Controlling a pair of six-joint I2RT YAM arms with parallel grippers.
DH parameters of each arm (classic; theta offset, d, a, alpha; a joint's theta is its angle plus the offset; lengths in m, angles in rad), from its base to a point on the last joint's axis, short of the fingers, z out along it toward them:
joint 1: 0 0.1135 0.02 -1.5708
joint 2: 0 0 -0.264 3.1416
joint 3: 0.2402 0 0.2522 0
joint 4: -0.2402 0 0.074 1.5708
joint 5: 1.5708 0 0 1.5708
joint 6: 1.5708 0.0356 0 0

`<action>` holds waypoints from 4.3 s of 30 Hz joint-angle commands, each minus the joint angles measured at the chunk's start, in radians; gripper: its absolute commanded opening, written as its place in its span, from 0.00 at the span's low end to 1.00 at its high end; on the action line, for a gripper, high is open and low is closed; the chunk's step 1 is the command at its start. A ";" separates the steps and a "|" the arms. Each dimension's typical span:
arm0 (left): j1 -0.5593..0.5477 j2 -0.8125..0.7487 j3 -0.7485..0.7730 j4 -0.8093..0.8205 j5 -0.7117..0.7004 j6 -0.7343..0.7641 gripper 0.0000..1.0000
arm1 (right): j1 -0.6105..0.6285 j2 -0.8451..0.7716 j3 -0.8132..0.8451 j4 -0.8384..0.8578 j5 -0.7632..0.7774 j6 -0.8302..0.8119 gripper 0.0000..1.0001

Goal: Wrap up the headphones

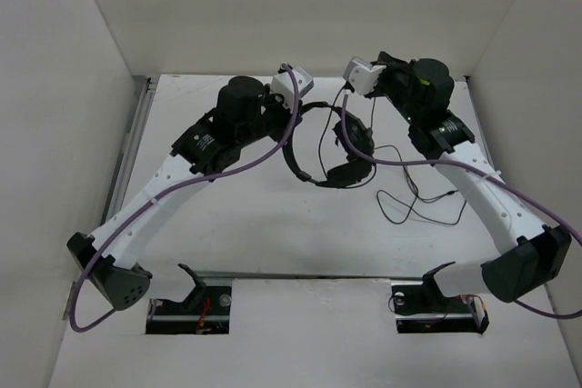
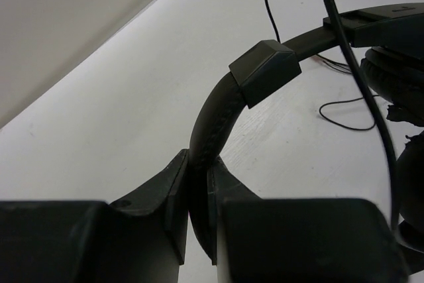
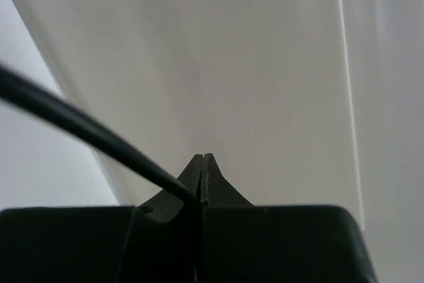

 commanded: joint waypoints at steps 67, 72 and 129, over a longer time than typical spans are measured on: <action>0.313 0.256 0.768 0.089 0.355 -0.595 0.00 | 0.111 0.073 -0.401 0.620 -0.850 2.074 0.48; 0.348 0.242 0.755 0.091 0.352 -0.603 0.00 | 0.172 0.112 -0.398 0.638 -0.867 2.090 0.49; 0.597 0.217 0.516 0.146 -0.074 -0.338 0.00 | 0.036 -0.180 -0.473 0.095 -0.858 1.580 0.00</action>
